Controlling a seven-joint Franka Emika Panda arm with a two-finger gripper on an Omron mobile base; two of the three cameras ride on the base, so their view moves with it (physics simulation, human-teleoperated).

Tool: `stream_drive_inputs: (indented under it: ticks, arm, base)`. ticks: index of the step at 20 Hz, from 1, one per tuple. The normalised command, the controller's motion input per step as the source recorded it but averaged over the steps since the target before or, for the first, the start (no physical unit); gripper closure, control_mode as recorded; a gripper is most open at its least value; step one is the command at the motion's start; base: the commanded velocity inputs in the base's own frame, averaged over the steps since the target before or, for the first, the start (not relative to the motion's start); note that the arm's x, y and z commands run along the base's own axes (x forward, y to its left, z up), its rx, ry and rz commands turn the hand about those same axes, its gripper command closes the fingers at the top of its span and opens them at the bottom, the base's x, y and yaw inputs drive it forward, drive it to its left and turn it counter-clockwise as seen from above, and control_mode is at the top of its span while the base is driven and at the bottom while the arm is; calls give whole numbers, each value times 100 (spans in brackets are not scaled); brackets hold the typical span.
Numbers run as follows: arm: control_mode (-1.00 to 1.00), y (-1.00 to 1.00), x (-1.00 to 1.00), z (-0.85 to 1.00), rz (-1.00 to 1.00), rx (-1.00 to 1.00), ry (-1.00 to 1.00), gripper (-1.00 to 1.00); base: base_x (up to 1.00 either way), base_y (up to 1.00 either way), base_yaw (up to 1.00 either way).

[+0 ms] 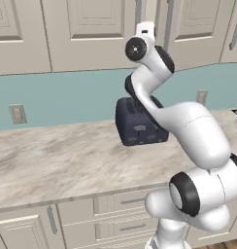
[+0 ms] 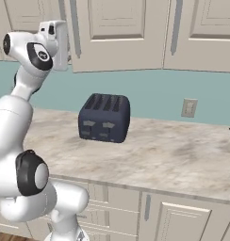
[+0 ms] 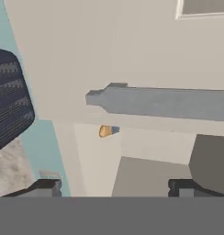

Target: The dining table condiment station is running low on ketchup. Refill the condiment station by opening the cabinet and taking the ketchup from the cabinet and placing it on the dining table.

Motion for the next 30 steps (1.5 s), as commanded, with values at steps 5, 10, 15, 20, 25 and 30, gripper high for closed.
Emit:
stream_drive_inputs:
  ticks: [5, 10, 15, 20, 25, 30]
  arm:
    - [-100, -22, -96, -7, -16, -1, -2, -100]
    - [-100, -40, -100, 0, -17, 0, -3, -100]
    - [-100, -69, -99, 0, -10, 4, 0, -100]
    - [-100, -82, -100, 2, -6, 10, 0, -100]
    - [-100, -91, -98, 7, -2, 13, 0, -100]
    - [-100, -100, -61, 10, 0, 17, 2, -100]
  base:
    - [0, 0, 0]
    - [0, 0, 0]
    - [0, 0, 0]
    - [0, 0, 0]
    - [0, 0, 0]
    - [0, 0, 0]
